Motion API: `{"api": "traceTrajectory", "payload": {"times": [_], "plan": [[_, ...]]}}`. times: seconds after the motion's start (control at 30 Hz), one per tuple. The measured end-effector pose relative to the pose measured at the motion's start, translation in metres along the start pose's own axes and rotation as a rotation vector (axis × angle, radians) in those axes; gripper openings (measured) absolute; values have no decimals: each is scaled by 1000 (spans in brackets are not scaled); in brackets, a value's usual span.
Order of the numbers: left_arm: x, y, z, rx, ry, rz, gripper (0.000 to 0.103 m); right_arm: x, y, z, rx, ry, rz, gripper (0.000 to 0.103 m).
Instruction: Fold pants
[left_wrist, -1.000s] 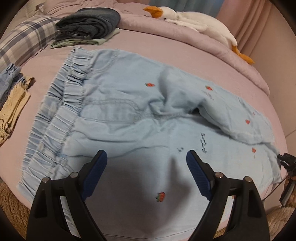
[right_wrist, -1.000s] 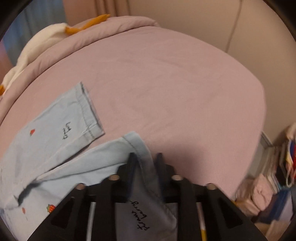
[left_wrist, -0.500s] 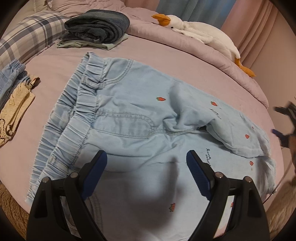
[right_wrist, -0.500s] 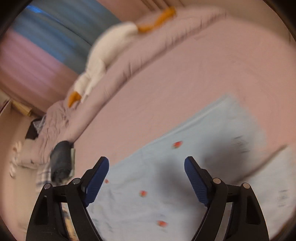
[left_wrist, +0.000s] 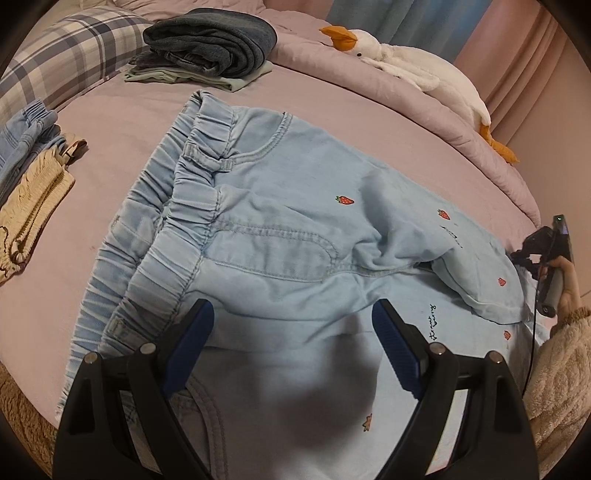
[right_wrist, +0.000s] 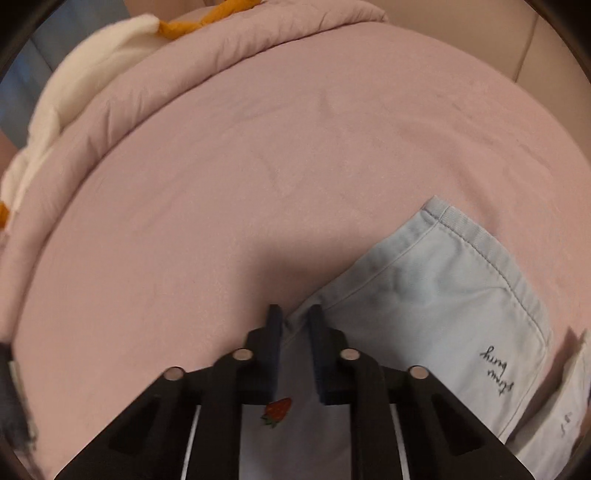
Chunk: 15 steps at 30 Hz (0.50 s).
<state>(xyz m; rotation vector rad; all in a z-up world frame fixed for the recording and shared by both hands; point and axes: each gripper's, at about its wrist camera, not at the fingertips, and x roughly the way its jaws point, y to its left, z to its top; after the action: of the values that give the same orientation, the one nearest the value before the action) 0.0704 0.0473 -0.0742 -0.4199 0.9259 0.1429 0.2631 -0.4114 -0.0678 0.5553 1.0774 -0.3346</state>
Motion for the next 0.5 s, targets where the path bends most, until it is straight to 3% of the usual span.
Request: {"api": "traceTrajectory", "payload": {"times": [0.03,0.23,0.3,0.4,0.5], "plan": [[-1,-1,0,3,2,-2,87,-15,-14,1,-3,-18,55,0],[-13,-9,3,-4,-29,-44,87,-165,-66,-14,-101,-272,384,0],[-14,-14,3,4,-30,-50,87,-191,-77,-21,-148,-307,371,0],[-12,-21,-1,10,-12,-60,87,-168,-70,-12,-154,-185,320,4],[-11,-26,-5,29,0,-63,87,-113,-79,-4,-68,-26,263,32]]}}
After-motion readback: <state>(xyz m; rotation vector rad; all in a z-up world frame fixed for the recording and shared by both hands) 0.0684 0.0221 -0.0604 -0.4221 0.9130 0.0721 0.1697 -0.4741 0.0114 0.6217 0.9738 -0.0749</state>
